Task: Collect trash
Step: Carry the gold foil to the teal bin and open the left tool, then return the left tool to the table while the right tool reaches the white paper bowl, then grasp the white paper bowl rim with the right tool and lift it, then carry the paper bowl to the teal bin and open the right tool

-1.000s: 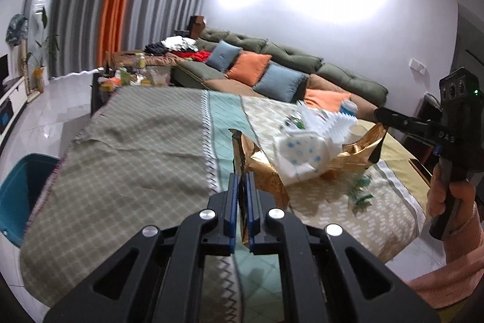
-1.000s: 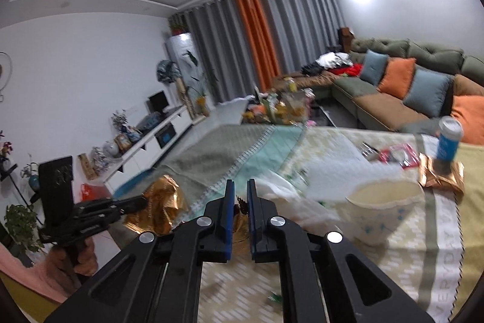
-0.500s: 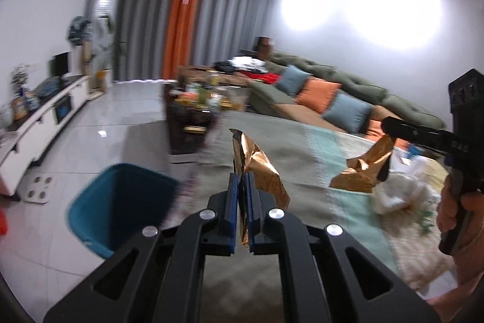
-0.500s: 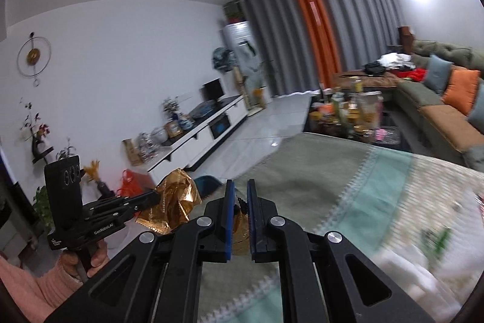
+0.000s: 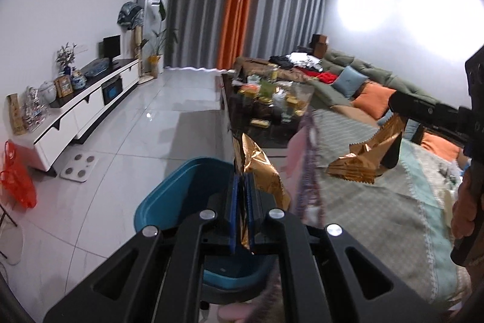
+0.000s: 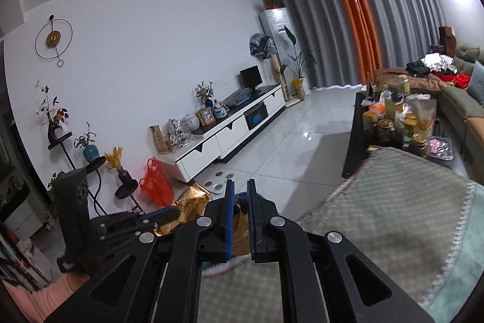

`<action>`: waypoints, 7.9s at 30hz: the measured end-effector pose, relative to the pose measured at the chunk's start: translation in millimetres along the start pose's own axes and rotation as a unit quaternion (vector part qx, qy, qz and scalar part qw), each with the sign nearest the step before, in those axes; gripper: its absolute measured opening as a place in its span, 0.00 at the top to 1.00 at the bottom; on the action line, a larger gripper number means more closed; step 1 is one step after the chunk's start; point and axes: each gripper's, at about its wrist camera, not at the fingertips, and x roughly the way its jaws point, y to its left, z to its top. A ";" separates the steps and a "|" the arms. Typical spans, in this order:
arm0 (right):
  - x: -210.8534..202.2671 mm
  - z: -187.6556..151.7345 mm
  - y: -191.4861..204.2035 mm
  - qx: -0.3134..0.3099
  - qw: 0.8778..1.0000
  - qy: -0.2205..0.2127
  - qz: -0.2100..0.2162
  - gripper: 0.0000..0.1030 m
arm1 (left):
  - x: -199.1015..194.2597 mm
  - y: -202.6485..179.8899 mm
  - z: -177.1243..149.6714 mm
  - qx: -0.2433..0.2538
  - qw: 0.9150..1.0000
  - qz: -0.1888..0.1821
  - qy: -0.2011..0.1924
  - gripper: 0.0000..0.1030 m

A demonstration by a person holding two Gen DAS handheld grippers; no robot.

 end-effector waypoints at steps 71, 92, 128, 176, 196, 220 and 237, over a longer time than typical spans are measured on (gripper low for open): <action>-365.5 -133.9 -150.2 0.162 0.904 -0.099 -0.384 0.43 | 36.6 -327.6 -60.1 0.148 0.924 -0.328 0.130 0.36; -374.1 -163.9 -211.5 0.259 0.904 -0.083 -0.330 0.75 | 67.0 -356.9 -64.9 0.147 0.894 -0.366 0.211 0.56; -392.1 -122.7 -112.8 0.157 0.944 -0.114 -0.268 0.88 | 28.6 -276.6 -63.4 0.082 0.904 -0.375 0.185 0.71; -228.9 -99.3 -109.9 0.160 0.977 -0.023 -0.138 0.89 | 50.6 -218.5 -62.4 -0.003 0.904 -0.379 0.195 0.59; -202.6 -78.1 -106.6 0.164 0.982 -0.031 -0.085 0.89 | -0.5 -166.1 -32.7 0.039 0.958 -0.266 0.099 0.95; -18.6 -21.3 -57.9 0.127 0.990 0.039 0.037 0.89 | 6.3 -14.3 15.4 -0.023 0.995 -0.073 0.061 0.95; 91.9 -27.5 -33.6 0.110 0.985 0.132 0.000 0.89 | 67.4 22.7 -4.8 -0.063 0.989 -0.027 0.131 0.95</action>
